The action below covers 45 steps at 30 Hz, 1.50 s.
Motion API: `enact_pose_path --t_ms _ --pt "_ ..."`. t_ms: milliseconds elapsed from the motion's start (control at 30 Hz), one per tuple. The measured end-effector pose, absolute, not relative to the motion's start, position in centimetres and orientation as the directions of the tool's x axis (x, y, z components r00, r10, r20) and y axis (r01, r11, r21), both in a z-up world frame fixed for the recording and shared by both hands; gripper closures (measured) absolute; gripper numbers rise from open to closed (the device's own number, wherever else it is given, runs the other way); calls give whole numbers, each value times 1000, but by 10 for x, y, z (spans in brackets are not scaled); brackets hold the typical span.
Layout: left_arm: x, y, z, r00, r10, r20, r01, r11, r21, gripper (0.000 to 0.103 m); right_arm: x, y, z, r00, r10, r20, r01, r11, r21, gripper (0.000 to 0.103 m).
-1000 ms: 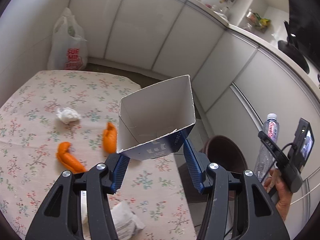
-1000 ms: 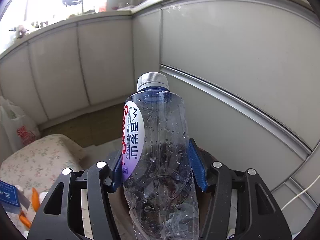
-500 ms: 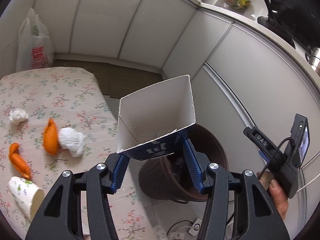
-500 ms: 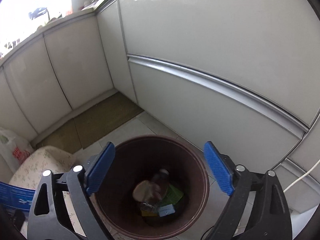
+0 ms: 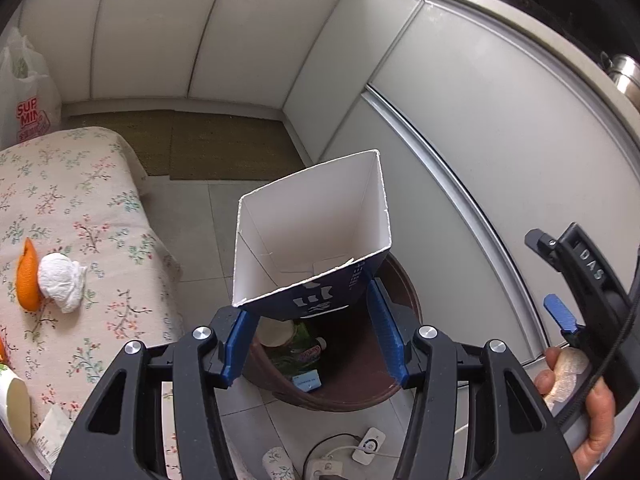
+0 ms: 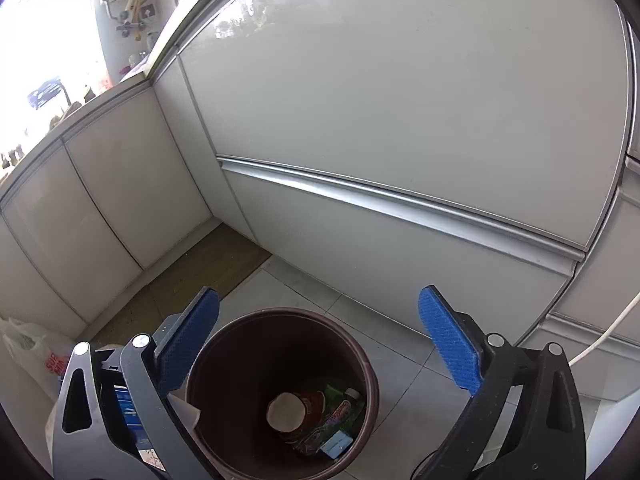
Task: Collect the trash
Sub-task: 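Carry the blue box over the brown bin and open the left tool, then move both tools back over the table toward the orange peels and cup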
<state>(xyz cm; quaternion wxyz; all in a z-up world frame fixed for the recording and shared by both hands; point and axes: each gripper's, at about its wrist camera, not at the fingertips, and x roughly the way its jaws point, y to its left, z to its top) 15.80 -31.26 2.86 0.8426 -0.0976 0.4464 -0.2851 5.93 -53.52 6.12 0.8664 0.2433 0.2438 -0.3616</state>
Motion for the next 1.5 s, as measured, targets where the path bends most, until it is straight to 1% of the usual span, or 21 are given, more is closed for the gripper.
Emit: enact_pose_path --t_ms 200,433,533,633,767,900,967,1033,1500 --pt "163 -348 10 373 -558 -741 417 814 -404 49 56 -551 57 609 -485 -628 756 594 275 7" --pt "155 -379 2 344 -534 -772 474 809 -348 48 50 -560 55 604 -482 -635 766 572 295 7" --pt "152 -384 2 351 -517 -781 483 814 -322 47 49 -563 55 601 -483 -636 770 563 301 7" --pt "152 -387 2 348 -509 -787 477 819 -319 44 47 -565 54 600 -482 -638 773 555 307 7" --pt "154 -385 5 363 -497 -789 472 828 -304 43 47 -565 55 597 -484 -640 774 557 301 7" --pt "157 -373 8 392 -476 -787 451 845 -286 42 53 -556 54 595 -474 -649 767 577 282 7" --pt "158 -363 10 417 -460 -784 435 858 -271 39 57 -549 55 594 -474 -650 762 591 266 7" --pt "160 -350 12 438 -444 -782 416 871 -262 38 62 -538 56 599 -473 -645 750 614 246 7" --pt "181 -238 15 547 -341 -765 255 938 -236 36 105 -448 57 641 -445 -625 630 771 97 7"
